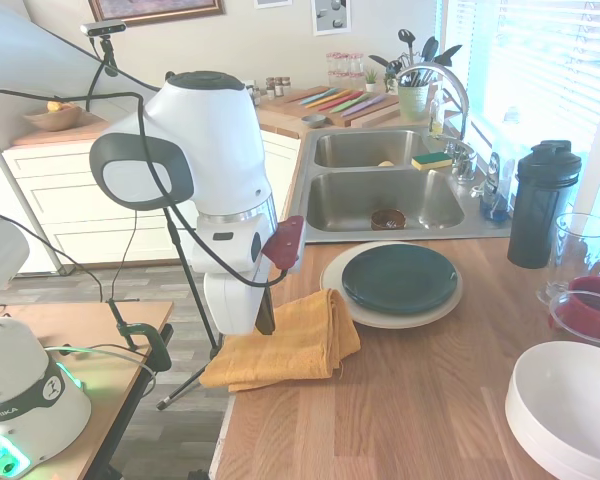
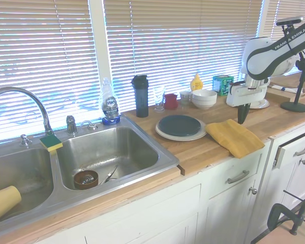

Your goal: Wipe the blue plate in counterclockwise motion

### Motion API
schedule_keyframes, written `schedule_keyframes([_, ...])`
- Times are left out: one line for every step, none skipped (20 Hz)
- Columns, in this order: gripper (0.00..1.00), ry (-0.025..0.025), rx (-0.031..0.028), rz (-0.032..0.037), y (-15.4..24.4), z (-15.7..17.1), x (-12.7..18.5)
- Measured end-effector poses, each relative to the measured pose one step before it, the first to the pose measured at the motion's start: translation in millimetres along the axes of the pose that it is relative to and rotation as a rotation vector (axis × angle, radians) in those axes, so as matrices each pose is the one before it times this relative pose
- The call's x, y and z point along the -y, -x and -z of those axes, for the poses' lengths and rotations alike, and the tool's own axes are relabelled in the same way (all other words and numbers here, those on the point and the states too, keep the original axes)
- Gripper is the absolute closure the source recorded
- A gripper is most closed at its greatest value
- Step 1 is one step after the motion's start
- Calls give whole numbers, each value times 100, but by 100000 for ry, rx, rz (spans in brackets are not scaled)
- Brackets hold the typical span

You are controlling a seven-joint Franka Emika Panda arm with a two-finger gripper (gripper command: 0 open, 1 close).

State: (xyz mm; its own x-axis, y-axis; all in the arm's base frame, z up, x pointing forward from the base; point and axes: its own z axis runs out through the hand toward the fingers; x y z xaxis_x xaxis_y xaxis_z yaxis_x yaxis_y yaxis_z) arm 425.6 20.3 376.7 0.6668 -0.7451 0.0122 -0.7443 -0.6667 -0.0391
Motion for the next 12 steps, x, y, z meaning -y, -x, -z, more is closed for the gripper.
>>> schedule_keyframes([0, 107, -22, 79, -4, -32, 1])
schedule_keyframes([0, 271, -163, 262, -4, -16, -10])
schedule_keyframes([0, 286, 8, 108, 0, -59, -10])
schedule_keyframes([0, 236, 171, 32, -11, -112, 10])
schedule_keyframes([0, 276, 261, 3, -28, -148, 31])
schedule_keyframes([0, 311, 313, -3, -78, -175, 84])
schedule_keyframes([0, 373, 344, -24, -157, -211, 131])
schedule_keyframes([0, 356, 334, -153, -286, -210, 159])
schedule_keyframes([0, 246, 405, -457, -443, -195, 183])
schedule_keyframes([0, 247, 482, -702, -535, -225, 148])
schedule_keyframes([0, 191, 514, -780, -668, -188, 142])
schedule_keyframes([0, 258, 585, -650, -763, -219, 125])
